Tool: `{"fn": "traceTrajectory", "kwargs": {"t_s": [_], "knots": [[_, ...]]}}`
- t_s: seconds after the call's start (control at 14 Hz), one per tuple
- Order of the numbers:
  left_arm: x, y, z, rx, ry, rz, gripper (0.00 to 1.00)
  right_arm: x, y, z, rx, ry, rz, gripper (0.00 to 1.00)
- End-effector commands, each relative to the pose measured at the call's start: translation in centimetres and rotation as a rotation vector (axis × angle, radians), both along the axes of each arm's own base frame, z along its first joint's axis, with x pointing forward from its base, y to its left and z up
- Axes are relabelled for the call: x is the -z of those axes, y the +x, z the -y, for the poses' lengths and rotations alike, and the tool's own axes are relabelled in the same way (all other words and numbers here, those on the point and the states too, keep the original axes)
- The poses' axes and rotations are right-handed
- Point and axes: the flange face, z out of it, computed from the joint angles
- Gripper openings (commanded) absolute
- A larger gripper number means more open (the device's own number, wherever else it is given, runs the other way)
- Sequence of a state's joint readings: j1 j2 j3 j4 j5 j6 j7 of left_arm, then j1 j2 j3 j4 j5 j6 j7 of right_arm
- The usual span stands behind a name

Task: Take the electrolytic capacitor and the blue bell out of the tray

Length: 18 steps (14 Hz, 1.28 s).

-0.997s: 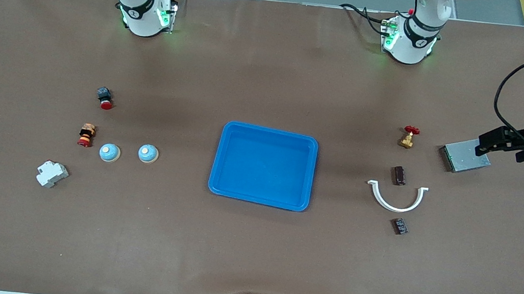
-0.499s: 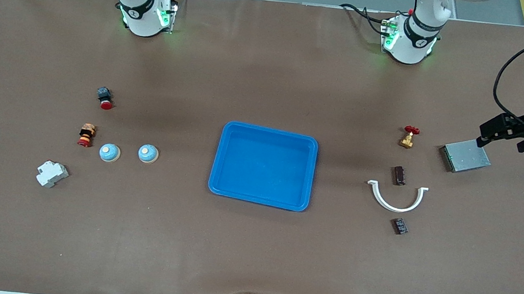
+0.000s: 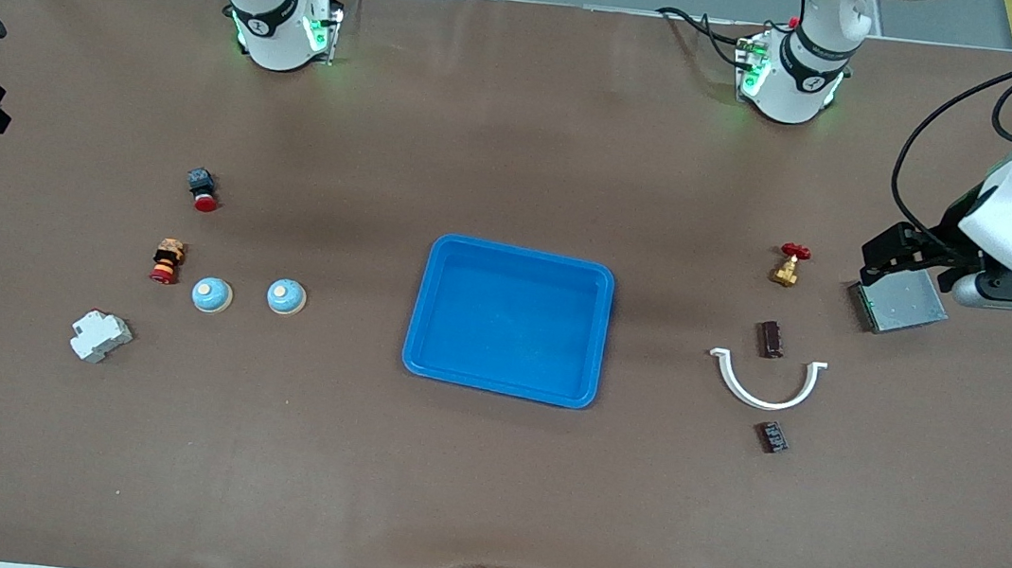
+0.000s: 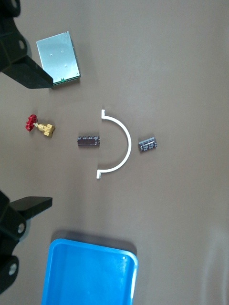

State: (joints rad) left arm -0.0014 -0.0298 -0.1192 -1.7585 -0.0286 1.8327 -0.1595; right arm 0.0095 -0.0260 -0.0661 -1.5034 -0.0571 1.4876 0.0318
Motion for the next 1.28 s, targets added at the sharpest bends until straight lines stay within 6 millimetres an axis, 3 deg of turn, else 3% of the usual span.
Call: {"fn": "traceTrajectory", "kwargs": {"t_s": [0.0, 0.14, 0.28, 0.71, 0.93, 1.21], "knots": [[-1.2, 0.7, -1.1, -0.001, 0.018, 0.027, 1.0, 0.0, -0.2, -0.2, 0.014, 0.041, -0.036, 1.0], [-1.4, 1.1, -3.6, 0.005, 0.016, 0.022, 1.0, 0.0, -0.3, -0.3, 0.014, 0.052, -0.04, 1.0], [-1.5, 1.1, -4.2, 0.019, 0.009, 0.019, 1.0, 0.0, -0.3, -0.3, 0.013, 0.053, -0.041, 1.0], [-2.7, 1.3, -3.8, 0.02, 0.008, 0.043, 1.0, 0.0, -0.2, -0.3, 0.009, 0.052, -0.036, 1.0], [-1.2, 2.0, -3.1, 0.027, 0.005, 0.016, 1.0, 0.1, -0.2, -0.3, 0.009, 0.052, -0.038, 1.0], [-1.5, 1.5, -1.9, 0.047, 0.006, -0.018, 1.0, 0.1, -0.2, -0.2, 0.011, 0.052, -0.037, 1.0]]}}
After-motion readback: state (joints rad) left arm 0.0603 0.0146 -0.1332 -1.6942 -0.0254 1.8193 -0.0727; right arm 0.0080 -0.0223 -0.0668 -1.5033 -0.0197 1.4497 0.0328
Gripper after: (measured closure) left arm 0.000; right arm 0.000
